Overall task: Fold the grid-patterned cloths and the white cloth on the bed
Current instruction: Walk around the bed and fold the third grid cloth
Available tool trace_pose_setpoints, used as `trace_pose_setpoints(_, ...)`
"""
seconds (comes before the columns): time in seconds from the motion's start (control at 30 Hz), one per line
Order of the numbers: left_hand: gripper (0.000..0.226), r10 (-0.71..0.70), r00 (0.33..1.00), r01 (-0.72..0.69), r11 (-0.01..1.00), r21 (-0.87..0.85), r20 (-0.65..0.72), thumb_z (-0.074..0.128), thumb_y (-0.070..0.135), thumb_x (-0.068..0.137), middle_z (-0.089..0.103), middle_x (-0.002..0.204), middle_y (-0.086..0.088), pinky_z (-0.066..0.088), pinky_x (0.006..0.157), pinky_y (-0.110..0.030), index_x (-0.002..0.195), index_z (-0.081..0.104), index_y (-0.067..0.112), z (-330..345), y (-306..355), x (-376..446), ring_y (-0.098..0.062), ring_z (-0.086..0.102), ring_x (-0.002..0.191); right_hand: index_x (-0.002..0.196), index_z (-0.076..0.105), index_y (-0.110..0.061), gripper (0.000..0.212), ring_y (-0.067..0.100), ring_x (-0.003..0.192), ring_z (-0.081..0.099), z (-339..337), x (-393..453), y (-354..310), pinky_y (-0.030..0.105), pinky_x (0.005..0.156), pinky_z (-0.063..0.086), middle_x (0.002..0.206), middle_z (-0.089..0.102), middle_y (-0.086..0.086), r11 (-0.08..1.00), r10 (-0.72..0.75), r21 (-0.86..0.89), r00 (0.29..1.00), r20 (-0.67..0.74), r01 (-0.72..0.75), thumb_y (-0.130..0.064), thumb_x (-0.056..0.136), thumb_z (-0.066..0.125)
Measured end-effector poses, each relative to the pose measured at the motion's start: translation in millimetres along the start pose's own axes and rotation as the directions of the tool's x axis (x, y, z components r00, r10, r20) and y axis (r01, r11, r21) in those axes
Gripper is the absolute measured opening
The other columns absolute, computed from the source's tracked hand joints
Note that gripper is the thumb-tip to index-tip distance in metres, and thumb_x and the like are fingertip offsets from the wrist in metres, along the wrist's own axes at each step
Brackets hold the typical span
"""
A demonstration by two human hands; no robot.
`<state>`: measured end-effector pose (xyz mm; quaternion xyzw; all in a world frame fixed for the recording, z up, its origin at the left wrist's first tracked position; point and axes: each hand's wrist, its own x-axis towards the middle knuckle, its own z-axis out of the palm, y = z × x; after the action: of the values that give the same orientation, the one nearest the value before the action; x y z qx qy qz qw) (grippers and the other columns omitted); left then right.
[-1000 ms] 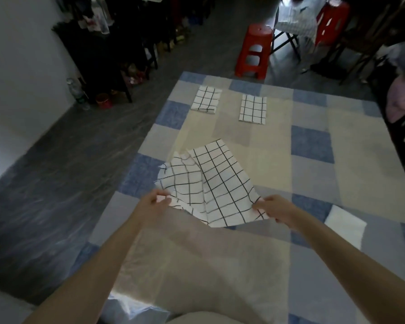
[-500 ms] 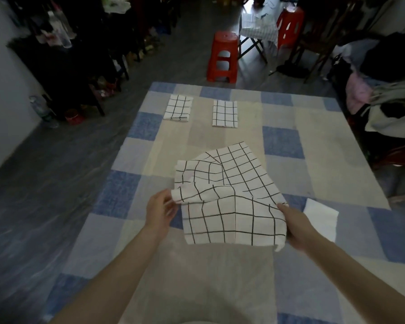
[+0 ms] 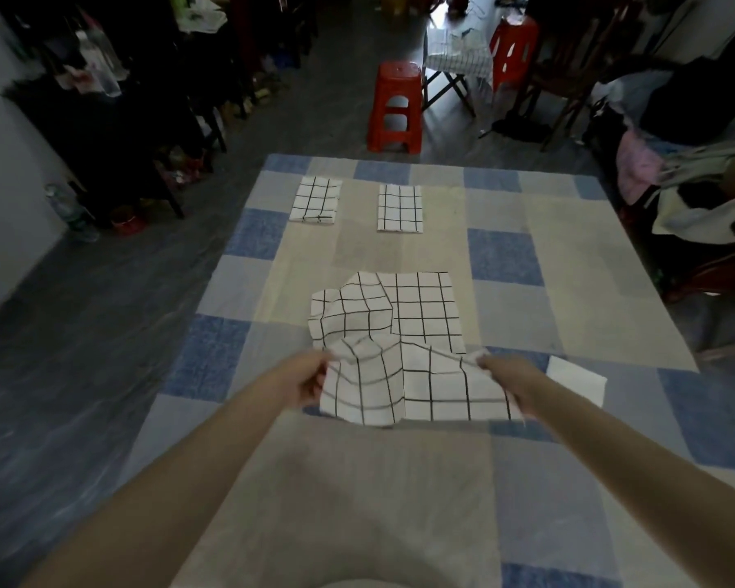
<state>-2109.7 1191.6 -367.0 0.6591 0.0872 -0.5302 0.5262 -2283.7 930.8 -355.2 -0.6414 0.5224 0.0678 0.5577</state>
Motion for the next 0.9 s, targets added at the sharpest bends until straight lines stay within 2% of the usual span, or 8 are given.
trace_pose_setpoints(0.1, 0.024, 0.226, 0.974, -0.228, 0.968, -0.103, -0.033, 0.045, 0.008, 0.088, 0.047, 0.055, 0.003, 0.036, 0.046, -0.021, 0.067, 0.050, 0.017, 5, 77, -13, -0.008, 0.045, 0.045, 0.104, 0.061, 0.007, 0.033, 0.033, 0.088, 0.063, -8, -9, -71, 0.042, 0.085, 0.050, 0.089, 0.063, 0.024, 0.954, -0.247, 0.149, 0.964, -0.102, 0.260, -0.024, 0.094, 0.056)
trace_pose_setpoints(0.2, 0.020, 0.495, 0.869, -0.476, 0.829, -0.294, -0.010, 0.048, 0.013, 0.089, 0.057, 0.064, 0.000, 0.048, 0.063, -0.027, 0.075, 0.062, 0.014, 17, 144, -61, -0.014, 0.057, 0.063, 0.085, 0.060, -0.014, 0.023, 0.014, 0.078, 0.057, -19, -36, -133, 0.031, 0.072, 0.047, 0.081, 0.059, 0.004, 0.759, -0.540, 0.213, 0.778, -0.320, 0.615, -0.033, 0.095, 0.052)
trace_pose_setpoints(0.3, 0.018, 0.548, 0.836, -0.515, 0.782, -0.350, -0.006, 0.050, 0.018, 0.087, 0.067, 0.077, -0.007, 0.055, 0.068, -0.029, 0.087, 0.067, 0.012, 11, 167, -91, -0.022, 0.066, 0.073, 0.070, 0.043, -0.025, 0.029, 0.002, 0.060, 0.041, -28, -63, -146, 0.019, 0.055, 0.036, 0.067, 0.044, -0.008, 0.616, -0.654, 0.192, 0.631, -0.417, 0.764, -0.024, 0.098, 0.048)
trace_pose_setpoints(0.37, 0.024, 0.557, 0.829, -0.545, 0.787, -0.289, -0.049, 0.050, 0.014, 0.089, 0.069, 0.073, -0.009, 0.056, 0.064, -0.026, 0.083, 0.073, 0.010, 3, 157, -90, -0.022, 0.068, 0.068, 0.068, 0.042, -0.023, 0.032, 0.000, 0.054, 0.039, -29, -59, -129, 0.020, 0.052, 0.035, 0.064, 0.043, -0.007, 0.660, -0.644, 0.147, 0.656, -0.394, 0.737, -0.021, 0.099, 0.048)
trace_pose_setpoints(0.43, 0.027, 0.565, 0.825, -0.531, 0.781, -0.330, 0.010, 0.063, 0.009, 0.080, 0.057, 0.050, -0.002, 0.044, 0.046, -0.018, 0.054, 0.066, 0.014, -10, 133, -76, -0.014, 0.058, 0.045, 0.074, 0.053, -0.019, 0.025, 0.000, 0.057, 0.046, -26, -45, -101, 0.021, 0.053, 0.038, 0.066, 0.051, -0.005, 0.756, -0.580, 0.114, 0.741, -0.337, 0.644, -0.021, 0.099, 0.049)
trace_pose_setpoints(0.53, 0.028, 0.355, 0.929, -0.294, 0.879, -0.377, 0.104, 0.075, 0.014, 0.057, 0.035, 0.040, 0.008, 0.025, 0.039, -0.018, 0.053, 0.047, 0.017, -28, 84, -49, -0.005, 0.035, 0.033, 0.087, 0.060, -0.003, 0.018, 0.019, 0.070, 0.052, -20, -18, -47, 0.028, 0.061, 0.038, 0.074, 0.058, 0.012, 0.896, -0.411, 0.075, 0.881, -0.233, 0.438, -0.017, 0.096, 0.052)
trace_pose_setpoints(0.7, 0.034, 0.064, 0.997, -0.060, 0.990, -0.128, 0.033, 0.038, 0.003, 0.089, 0.030, 0.042, 0.005, 0.021, 0.038, -0.019, 0.059, 0.036, 0.019, -42, -5, -13, -0.008, 0.029, 0.035, 0.097, 0.063, -0.002, 0.018, 0.027, 0.088, 0.059, -3, -4, 22, 0.033, 0.076, 0.043, 0.092, 0.065, 0.017, 0.970, -0.239, -0.068, 0.968, -0.082, 0.234, -0.016, 0.095, 0.052)
trace_pose_setpoints(0.9, 0.010, -0.001, 0.984, 0.080, 0.900, 0.429, -0.180, 0.053, 0.006, 0.085, 0.037, 0.058, -0.008, 0.023, 0.044, -0.022, 0.077, 0.049, 0.011, -59, -55, 2, -0.016, 0.032, 0.044, 0.110, 0.064, -0.008, 0.024, 0.026, 0.100, 0.060, 11, -4, 66, 0.032, 0.081, 0.045, 0.109, 0.067, 0.010, 0.946, -0.220, -0.262, 0.973, -0.075, 0.194, -0.021, 0.091, 0.058)
